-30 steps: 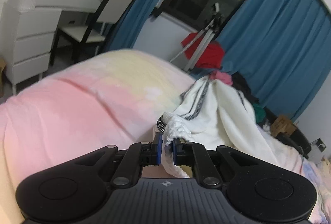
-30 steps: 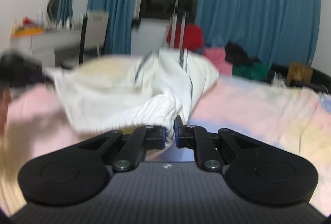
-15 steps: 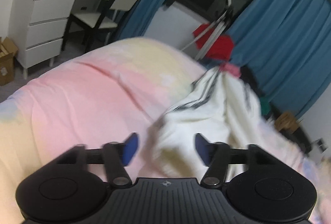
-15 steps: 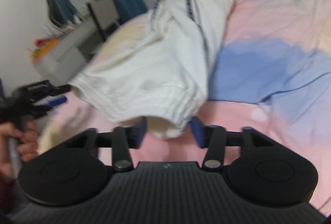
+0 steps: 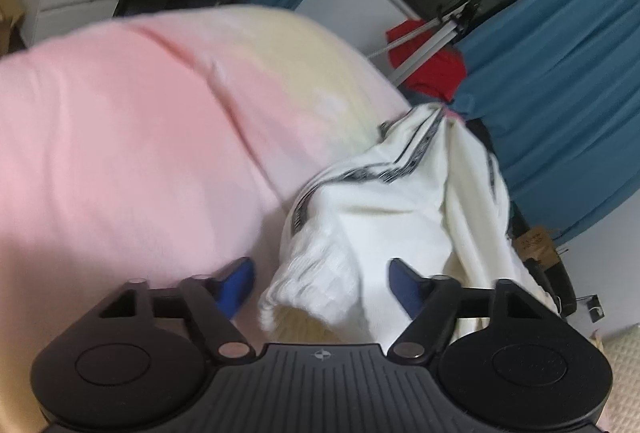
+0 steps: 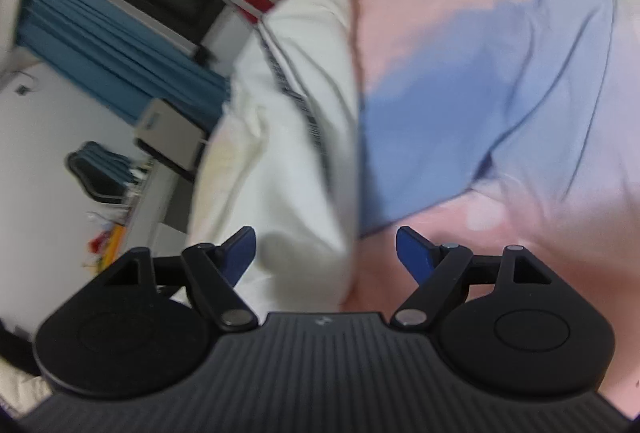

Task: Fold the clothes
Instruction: 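Grasp the other ribbed cuff with the right gripper while the left gripper holds its cuff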

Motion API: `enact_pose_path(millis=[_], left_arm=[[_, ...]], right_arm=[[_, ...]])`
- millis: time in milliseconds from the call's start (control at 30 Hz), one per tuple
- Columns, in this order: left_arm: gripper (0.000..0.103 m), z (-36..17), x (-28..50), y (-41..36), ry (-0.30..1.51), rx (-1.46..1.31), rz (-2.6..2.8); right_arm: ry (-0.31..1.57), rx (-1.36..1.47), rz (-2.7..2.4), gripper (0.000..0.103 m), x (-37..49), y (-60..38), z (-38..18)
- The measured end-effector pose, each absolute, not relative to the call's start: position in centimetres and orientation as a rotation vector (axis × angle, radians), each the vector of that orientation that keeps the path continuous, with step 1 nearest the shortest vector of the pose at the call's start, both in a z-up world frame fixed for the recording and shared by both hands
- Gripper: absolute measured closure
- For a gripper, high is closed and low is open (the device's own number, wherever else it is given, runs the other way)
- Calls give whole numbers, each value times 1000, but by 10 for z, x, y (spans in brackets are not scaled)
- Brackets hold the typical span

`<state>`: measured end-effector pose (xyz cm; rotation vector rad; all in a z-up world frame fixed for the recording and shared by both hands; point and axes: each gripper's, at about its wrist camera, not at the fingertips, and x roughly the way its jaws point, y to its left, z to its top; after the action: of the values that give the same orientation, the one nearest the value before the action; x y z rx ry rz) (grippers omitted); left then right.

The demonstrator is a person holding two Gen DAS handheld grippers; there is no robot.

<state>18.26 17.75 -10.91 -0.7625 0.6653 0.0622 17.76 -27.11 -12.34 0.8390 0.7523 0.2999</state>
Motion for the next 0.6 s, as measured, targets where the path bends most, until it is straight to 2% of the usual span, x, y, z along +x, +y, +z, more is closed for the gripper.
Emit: enact_pose_path(millis=[67,133,167,200,267,367,600], left_arm=[[56,-117,186,177,679,-773,73],[65,-121,188,178,682,-792,81],[75,-120,188,179,673,-795,83],[80,-119,188,179,664,-798,84],[88,-113,188,179,631,-796,85],[89,-93,189,177,562,-774,81],[90,-26,218,226,465,-755,108]], right_arm=[[779,841,337,25,186,-263,-132],[810,822,371,33,189,-250,-136],[820,786,367,52,189,-244,-138],[825,765,362,70,188,-239,-139],[821,765,351,72,183,-236,-140],[810,864,353,78,173,-236,-138],[745,1071,435,79,148,-188,-136]])
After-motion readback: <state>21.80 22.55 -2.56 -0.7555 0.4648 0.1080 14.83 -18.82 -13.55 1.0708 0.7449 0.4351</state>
